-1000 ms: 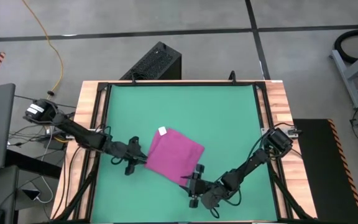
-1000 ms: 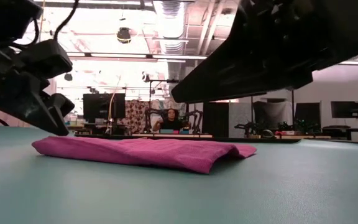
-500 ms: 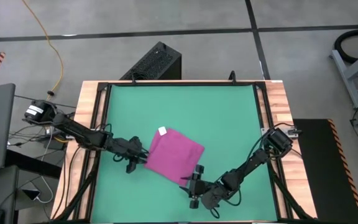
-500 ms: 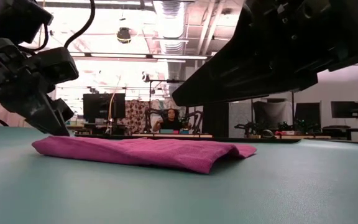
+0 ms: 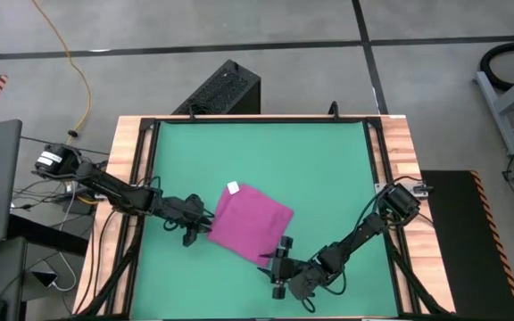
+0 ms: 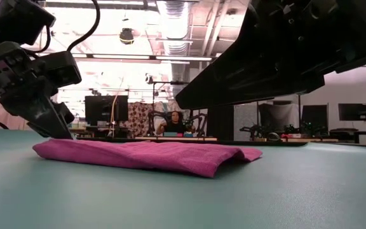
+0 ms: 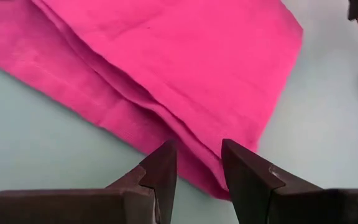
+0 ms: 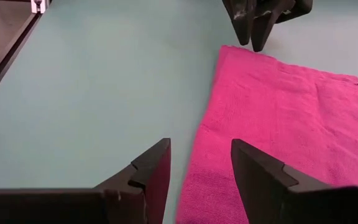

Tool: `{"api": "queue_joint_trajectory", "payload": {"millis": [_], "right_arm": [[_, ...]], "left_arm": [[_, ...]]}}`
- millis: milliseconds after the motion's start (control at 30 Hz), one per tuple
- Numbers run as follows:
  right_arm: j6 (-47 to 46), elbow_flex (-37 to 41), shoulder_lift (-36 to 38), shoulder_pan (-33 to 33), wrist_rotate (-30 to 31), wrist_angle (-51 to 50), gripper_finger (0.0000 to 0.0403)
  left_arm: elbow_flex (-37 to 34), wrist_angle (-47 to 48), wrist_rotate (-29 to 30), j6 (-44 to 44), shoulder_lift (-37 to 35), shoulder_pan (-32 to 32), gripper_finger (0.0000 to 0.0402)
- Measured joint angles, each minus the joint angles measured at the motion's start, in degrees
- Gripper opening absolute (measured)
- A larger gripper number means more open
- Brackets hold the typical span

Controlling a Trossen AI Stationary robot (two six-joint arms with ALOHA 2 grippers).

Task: Roll towel
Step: Fold the pink towel

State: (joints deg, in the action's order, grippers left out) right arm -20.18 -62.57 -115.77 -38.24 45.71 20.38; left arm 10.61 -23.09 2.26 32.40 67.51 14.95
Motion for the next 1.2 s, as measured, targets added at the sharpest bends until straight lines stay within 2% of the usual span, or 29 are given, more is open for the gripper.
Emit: {"api": "queue_joint_trajectory", "payload": {"millis": [167, 267, 767, 1100, 1200], "right_arm": [[-1.1, 0.0, 0.0, 0.0, -0.6, 0.0, 0.0188], [-2.3, 0.0, 0.0, 0.0, -0.7, 0.0, 0.0188], [-2.4, 0.0, 0.0, 0.0, -0.8, -0.1, 0.0188], [-2.4, 0.0, 0.0, 0.0, -0.8, -0.1, 0.0188], [-2.4, 0.0, 0.0, 0.0, -0.9, -0.1, 0.0188]], "left_arm": [[0.0, 1.4, 0.1, -0.3, 1.2, -2.1, 0.0116], [0.1, -2.2, -2.1, -0.1, 1.9, -2.7, 0.0116], [0.0, -1.0, -4.4, 2.5, 2.0, -2.7, 0.0116], [0.0, -3.8, -6.2, 3.4, 2.0, -2.7, 0.0116], [0.0, -3.7, -6.3, 3.5, 3.8, -2.7, 0.0116]]}}
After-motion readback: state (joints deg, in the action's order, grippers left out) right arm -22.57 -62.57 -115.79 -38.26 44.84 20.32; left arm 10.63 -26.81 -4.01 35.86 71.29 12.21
